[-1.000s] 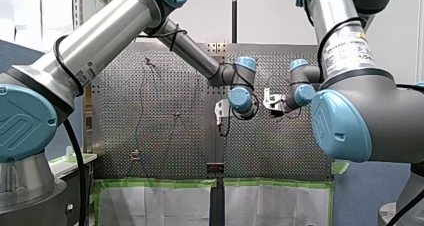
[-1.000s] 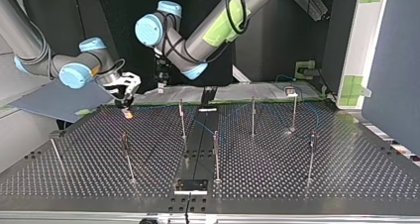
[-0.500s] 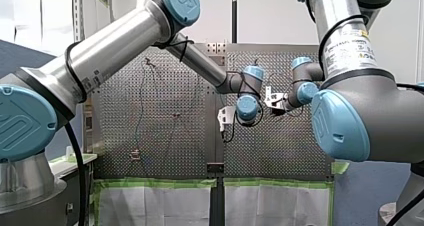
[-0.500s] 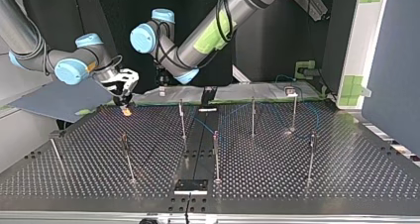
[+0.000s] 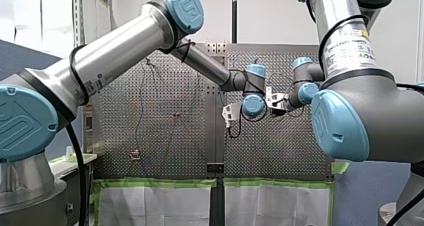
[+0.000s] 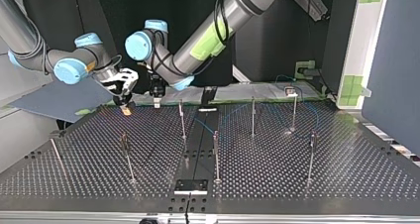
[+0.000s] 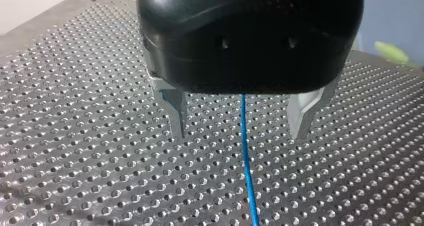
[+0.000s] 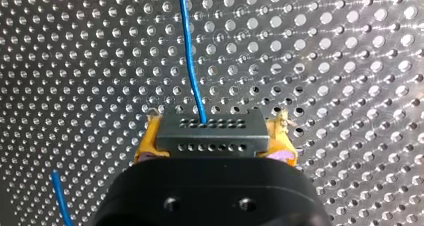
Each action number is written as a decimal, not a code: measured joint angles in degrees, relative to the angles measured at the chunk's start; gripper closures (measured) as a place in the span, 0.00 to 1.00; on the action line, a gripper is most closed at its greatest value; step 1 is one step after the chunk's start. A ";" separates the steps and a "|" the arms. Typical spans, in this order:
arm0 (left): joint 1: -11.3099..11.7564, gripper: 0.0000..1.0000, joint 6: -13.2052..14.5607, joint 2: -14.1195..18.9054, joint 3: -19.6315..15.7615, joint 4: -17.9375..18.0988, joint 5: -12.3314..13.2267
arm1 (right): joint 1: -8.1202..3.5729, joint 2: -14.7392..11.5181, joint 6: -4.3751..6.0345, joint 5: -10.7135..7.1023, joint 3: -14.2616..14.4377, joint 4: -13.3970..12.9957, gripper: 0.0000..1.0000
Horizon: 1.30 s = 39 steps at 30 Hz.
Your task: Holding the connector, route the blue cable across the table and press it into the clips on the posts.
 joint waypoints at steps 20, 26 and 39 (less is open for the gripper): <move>2.90 0.31 -0.26 -7.27 9.67 -5.66 1.79 | -0.30 -0.08 1.00 -1.64 -0.08 -1.11 1.00; 2.15 0.90 -0.03 -7.28 12.40 -5.51 0.53 | -0.29 -0.08 2.12 -1.66 -0.14 -2.56 1.00; 2.09 1.00 -1.03 -7.30 13.31 -6.37 0.12 | -0.32 -0.23 3.50 -1.67 -1.43 -2.46 1.00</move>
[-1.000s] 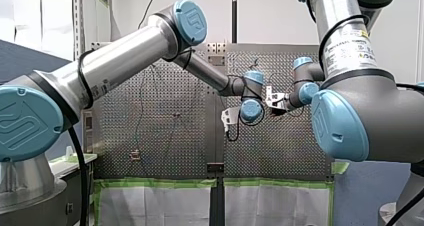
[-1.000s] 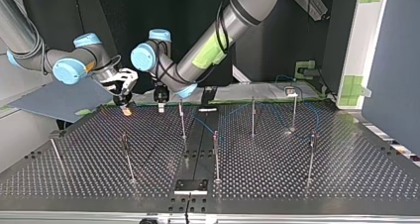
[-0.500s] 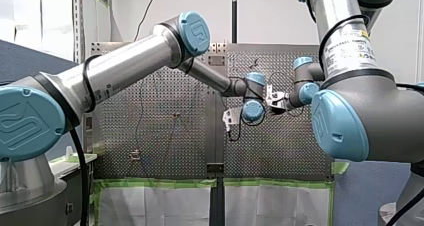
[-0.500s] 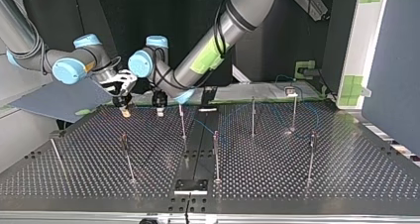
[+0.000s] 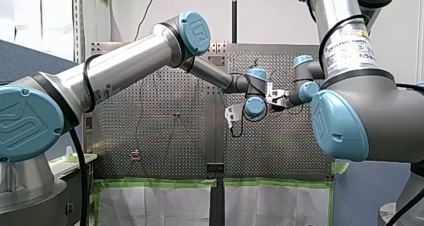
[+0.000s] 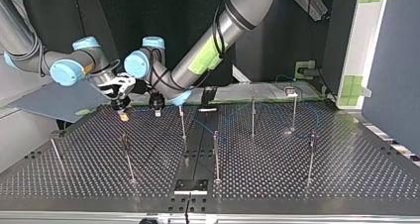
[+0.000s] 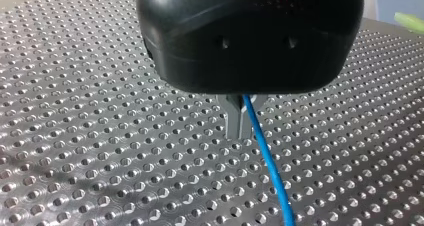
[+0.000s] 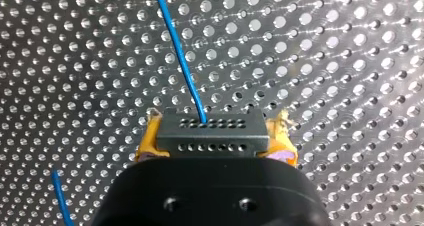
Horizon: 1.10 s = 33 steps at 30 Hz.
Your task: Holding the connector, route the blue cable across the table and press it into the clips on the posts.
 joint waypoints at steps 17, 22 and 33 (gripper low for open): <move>-0.25 1.00 -1.63 4.25 0.00 -3.08 -2.78 | 0.08 -5.83 2.70 0.00 -3.08 2.82 1.00; -0.45 1.00 -1.36 6.58 -0.01 -3.16 -2.92 | 0.07 -8.60 3.70 -0.05 -3.43 3.74 1.00; -1.05 1.00 -1.21 9.69 -0.01 -3.63 -3.62 | 0.03 -14.17 3.98 -0.08 -5.44 7.60 1.00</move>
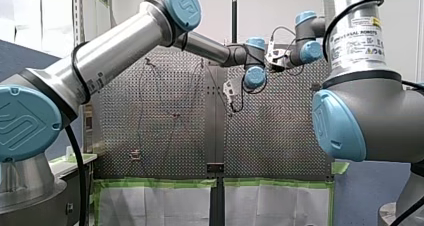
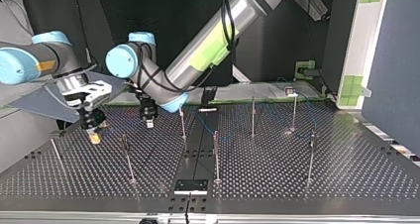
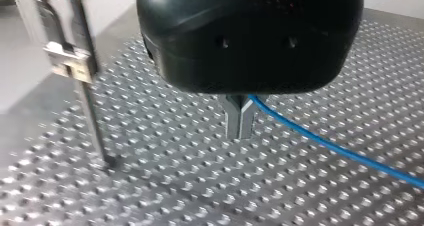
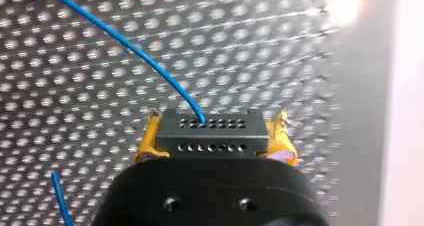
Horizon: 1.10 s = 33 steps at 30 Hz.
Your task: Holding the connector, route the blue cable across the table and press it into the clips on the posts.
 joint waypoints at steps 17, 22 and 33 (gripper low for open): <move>0.16 1.00 0.75 2.90 -0.01 -0.67 -0.21 | 0.15 -1.73 0.74 0.05 -0.72 0.79 1.00; -0.26 1.00 0.80 2.94 -0.04 -1.19 -0.42 | 0.41 -1.70 0.76 0.00 -0.71 0.93 1.00; -0.86 1.00 1.51 4.44 -0.16 -1.76 -2.09 | 0.58 -1.74 0.63 -0.02 -0.71 0.92 1.00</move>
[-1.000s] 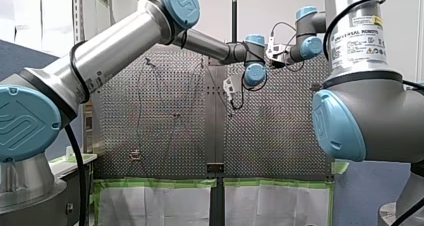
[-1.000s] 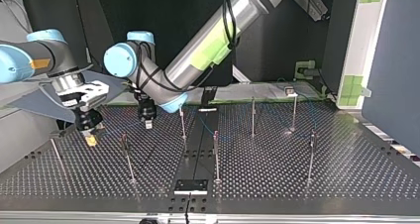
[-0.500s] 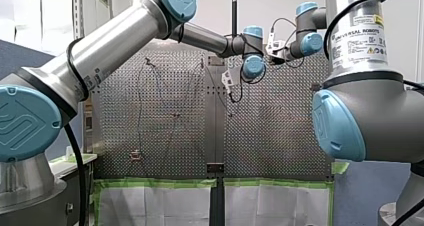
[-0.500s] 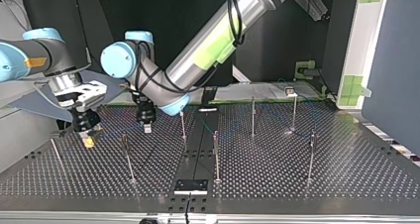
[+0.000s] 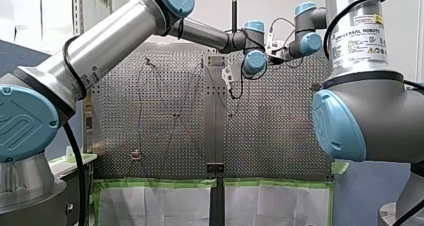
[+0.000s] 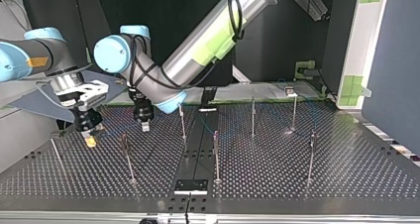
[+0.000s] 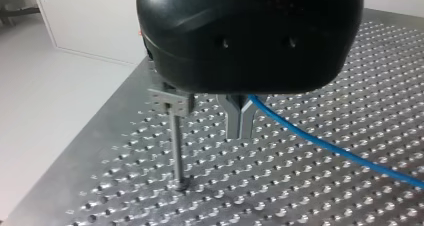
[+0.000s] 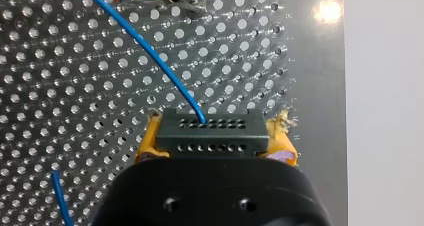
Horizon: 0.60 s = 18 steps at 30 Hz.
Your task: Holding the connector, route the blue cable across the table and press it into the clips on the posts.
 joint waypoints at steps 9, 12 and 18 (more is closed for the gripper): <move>1.60 1.00 1.68 0.35 -0.01 2.87 1.09 | -0.48 0.02 0.10 -0.71 -0.12 -0.41 1.00; 2.21 1.00 2.16 0.35 -0.01 4.34 1.23 | -0.54 0.02 0.12 -1.27 -0.27 -0.50 1.00; 3.04 1.00 2.61 0.36 -0.01 5.96 2.19 | -0.57 0.05 0.12 -1.71 -0.42 -0.56 1.00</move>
